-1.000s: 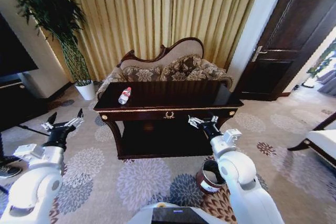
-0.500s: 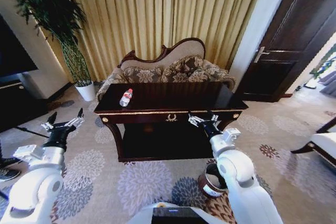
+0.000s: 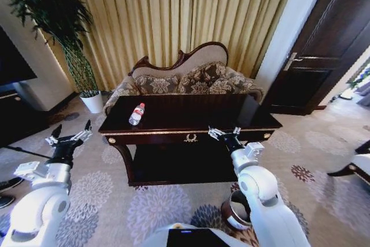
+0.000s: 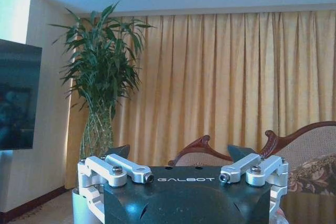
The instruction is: Move to the front of the table and place the trash on the table into the trash bin.
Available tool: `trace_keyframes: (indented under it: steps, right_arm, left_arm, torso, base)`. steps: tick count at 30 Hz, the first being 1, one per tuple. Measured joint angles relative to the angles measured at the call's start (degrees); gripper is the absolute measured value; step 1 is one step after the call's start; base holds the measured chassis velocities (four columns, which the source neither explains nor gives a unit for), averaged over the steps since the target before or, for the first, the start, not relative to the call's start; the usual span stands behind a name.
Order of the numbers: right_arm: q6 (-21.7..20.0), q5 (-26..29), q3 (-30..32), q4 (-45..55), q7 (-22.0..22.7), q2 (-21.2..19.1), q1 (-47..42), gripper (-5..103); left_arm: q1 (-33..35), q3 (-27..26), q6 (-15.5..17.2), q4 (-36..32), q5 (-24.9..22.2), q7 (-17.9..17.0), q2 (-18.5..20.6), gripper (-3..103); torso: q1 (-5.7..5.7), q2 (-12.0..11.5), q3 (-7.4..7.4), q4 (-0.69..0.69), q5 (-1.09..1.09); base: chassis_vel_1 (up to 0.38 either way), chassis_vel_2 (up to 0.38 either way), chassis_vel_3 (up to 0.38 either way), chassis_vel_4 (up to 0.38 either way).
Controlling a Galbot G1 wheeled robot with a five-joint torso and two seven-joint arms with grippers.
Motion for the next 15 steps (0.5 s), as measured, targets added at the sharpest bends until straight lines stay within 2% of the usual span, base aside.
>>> trace_keyframes:
  steps: [10,12,15]
  right_arm:
    - [0.5,-0.1,-0.1,-1.2,0.0,0.2,0.5,100]
    - [2.4,-0.6,-0.1,-1.8,0.0,0.2,0.6,100]
    - [2.8,-0.8,-0.1,-1.8,0.0,0.1,0.6,100]
  left_arm:
    - [0.1,0.1,-0.5,0.4,0.1,0.6,-0.3,100]
    - [0.2,0.1,-1.0,0.9,0.2,1.0,-0.4,100]
    - [0.2,0.3,-1.3,1.3,0.4,1.2,-0.7,100]
  torso:
    - [0.03,0.0,0.02,0.00,0.00]
    - [0.04,0.0,0.01,0.00,0.00]
    - [0.04,0.0,0.02,0.00,0.00]
  base:
    - [-0.169,0.185,0.176,-0.176]
    - [-0.078,0.095,0.090,-0.064]
    - [-0.037,0.047,0.040,-0.025]
